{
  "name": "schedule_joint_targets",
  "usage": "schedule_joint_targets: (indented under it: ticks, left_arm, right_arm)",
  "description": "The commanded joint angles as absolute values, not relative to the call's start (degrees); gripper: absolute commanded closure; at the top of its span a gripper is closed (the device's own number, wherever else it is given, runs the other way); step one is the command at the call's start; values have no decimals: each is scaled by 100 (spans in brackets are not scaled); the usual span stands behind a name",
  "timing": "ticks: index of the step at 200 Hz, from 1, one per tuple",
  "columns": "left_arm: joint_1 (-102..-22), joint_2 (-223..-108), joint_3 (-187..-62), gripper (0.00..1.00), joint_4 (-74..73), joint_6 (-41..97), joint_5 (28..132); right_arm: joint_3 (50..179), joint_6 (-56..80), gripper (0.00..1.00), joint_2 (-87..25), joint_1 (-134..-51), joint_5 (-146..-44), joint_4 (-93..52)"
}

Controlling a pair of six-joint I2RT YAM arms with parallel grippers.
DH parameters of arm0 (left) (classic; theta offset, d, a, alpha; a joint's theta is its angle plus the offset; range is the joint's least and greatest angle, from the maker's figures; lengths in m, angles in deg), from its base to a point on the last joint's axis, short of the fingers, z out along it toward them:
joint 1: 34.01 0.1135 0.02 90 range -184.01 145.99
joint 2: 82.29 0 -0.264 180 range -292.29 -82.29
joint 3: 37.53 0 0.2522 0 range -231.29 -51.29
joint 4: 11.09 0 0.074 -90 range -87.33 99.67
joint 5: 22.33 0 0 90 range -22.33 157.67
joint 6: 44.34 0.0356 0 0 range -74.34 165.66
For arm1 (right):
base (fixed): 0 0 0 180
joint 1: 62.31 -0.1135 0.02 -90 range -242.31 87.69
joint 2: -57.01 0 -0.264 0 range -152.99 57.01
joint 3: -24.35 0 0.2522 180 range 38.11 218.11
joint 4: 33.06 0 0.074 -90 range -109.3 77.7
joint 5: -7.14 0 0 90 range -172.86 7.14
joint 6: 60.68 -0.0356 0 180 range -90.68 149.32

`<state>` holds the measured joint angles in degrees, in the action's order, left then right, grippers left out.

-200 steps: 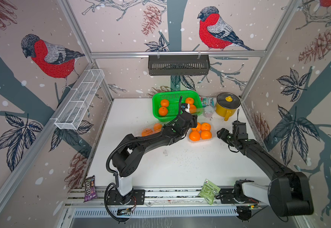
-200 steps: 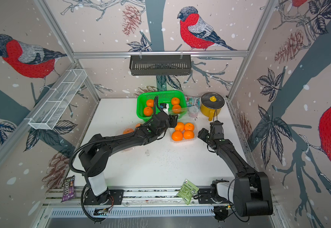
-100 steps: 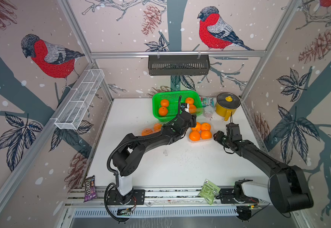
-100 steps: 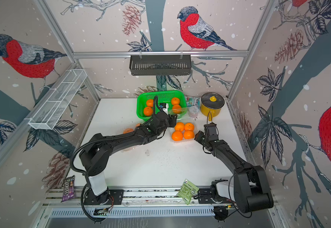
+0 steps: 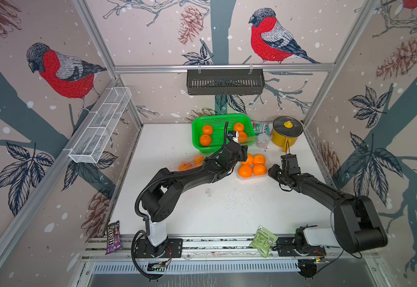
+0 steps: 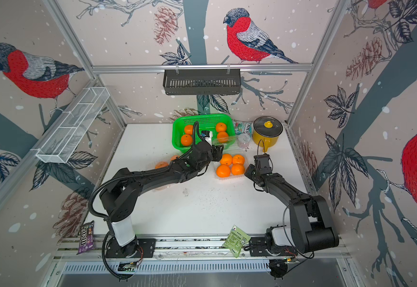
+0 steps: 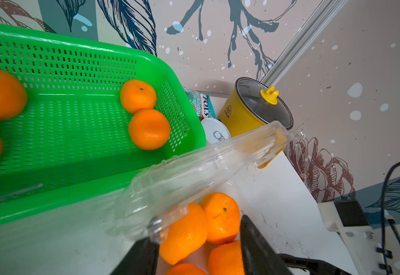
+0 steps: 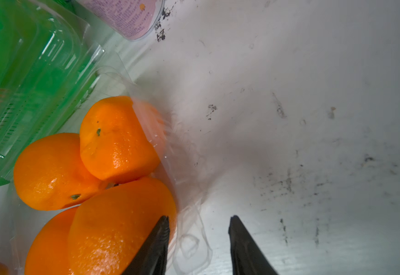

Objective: Take oranges out of containers
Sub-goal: Move the packing box to the center of the board.

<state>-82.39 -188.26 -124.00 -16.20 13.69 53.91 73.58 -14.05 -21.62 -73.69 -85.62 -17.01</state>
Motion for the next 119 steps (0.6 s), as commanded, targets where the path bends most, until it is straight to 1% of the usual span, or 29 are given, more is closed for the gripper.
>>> schedule_joint_targets:
  ticks: [1,16,29,55,58,64,66,68,72,119]
  left_arm:
    - [-8234,-18794,-12403,47,-1809,1391,5387]
    - [-8235,-18777,-12402,47,-1785,1386,5387]
    - [-8231,-18759,-12404,47,-1750,1371,5387]
    - [-8233,-18725,-12403,47,-1670,1322,5389]
    - [-8235,-18724,-12398,47,-1662,1316,5387]
    - [-8239,-18715,-12400,47,-1637,1314,5387]
    - [-8236,-18716,-12403,47,-1635,1314,5387]
    - [-8235,-18712,-12403,47,-1628,1307,5387]
    - [-8232,-18701,-12406,47,-1615,1293,5387]
    - [-8233,-18621,-12402,47,-1497,1221,5430]
  right_arm:
    - [7382,-1470,56,-2242,-7434,-8422,-1907]
    - [7356,-1489,62,-2269,-7451,-8391,-1934]
    - [7344,-1482,65,-2266,-7466,-8356,-1930]
    - [7327,-1408,74,-2223,-7481,-8289,-1895]
    - [7319,-1384,78,-2210,-7479,-8282,-1880]
    - [7303,-1356,80,-2193,-7479,-8256,-1853]
    - [7290,-1346,87,-2177,-7473,-8241,-1858]
    - [7280,-1334,92,-2168,-7478,-8228,-1844]
    - [7262,-1324,95,-2151,-7471,-8215,-1826]
    - [6953,-1144,97,-1679,-7418,-7938,-1587]
